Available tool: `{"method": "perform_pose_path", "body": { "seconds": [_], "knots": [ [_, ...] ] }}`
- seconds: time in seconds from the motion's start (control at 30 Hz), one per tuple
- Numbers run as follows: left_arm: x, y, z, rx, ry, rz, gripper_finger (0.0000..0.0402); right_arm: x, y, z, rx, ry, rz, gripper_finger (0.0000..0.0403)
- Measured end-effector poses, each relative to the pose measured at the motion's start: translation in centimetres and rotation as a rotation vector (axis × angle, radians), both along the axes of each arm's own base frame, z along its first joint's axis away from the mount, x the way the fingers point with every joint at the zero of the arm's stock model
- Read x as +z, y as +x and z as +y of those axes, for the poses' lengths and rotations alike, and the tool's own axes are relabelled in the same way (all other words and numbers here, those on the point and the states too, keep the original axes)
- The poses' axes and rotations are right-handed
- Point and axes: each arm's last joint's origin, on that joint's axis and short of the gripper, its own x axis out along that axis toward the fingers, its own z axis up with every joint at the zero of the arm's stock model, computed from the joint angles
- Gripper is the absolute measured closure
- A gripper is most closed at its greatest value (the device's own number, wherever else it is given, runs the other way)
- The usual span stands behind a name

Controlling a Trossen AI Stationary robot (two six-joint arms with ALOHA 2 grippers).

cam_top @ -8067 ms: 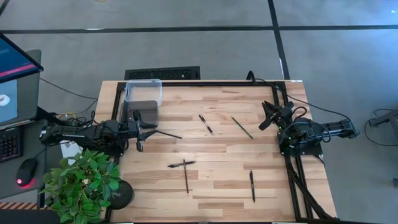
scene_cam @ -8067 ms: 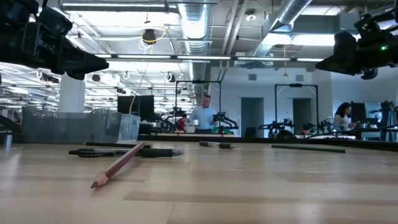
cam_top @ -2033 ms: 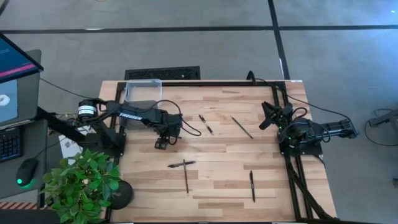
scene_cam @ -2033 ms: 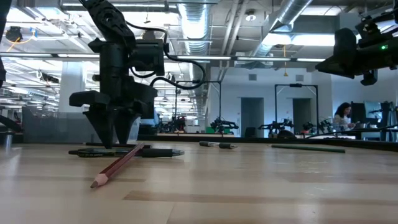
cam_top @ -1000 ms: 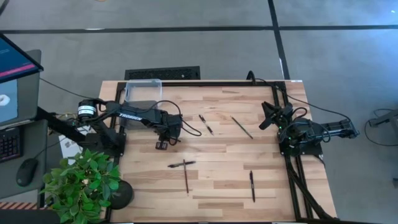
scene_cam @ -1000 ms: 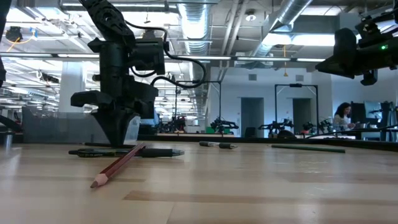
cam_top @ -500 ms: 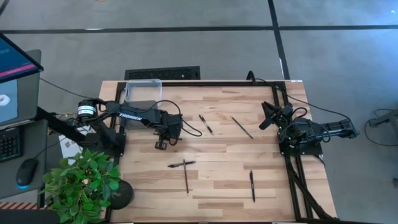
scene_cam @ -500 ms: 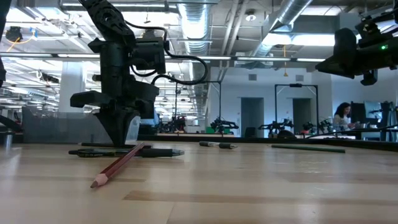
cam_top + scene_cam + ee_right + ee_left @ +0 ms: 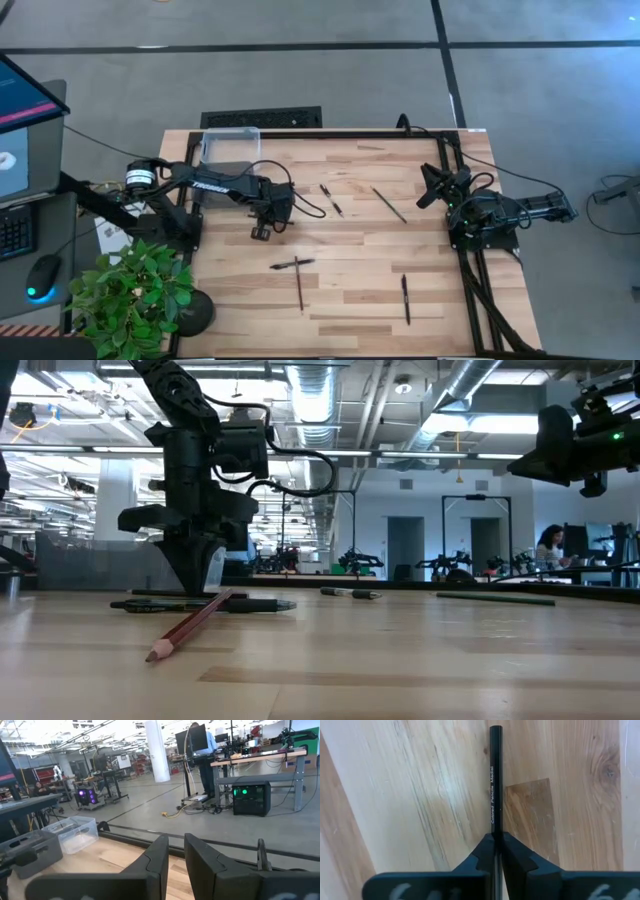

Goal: Sort pens & pencils
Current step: Put the black pencil into the white bin

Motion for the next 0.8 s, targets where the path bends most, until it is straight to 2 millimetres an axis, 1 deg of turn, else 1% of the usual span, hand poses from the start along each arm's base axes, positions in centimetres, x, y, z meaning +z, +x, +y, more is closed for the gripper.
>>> {"method": "perform_pose_path", "body": {
  "seconds": [0.13,0.33,0.67,0.8],
  "knots": [
    [0.7,0.7,0.1,-0.01,-0.004,-0.015,0.0397,0.0,0.0,0.0,0.0,0.0,0.0,0.0321],
    [2.1,1.9,0.2,-0.029,0.002,-0.062,0.0397,0.0,0.0,0.0,0.0,0.0,0.0,0.0321],
    [6.5,3.1,0.8,-0.076,0.051,-0.019,0.0396,0.0,0.0,0.0,0.0,0.0,0.0,0.0321],
    [8.8,3.0,1.5,-0.067,0.084,-0.057,0.0396,0.0,0.0,0.0,0.0,0.0,0.001,0.0321]
  ]
}}
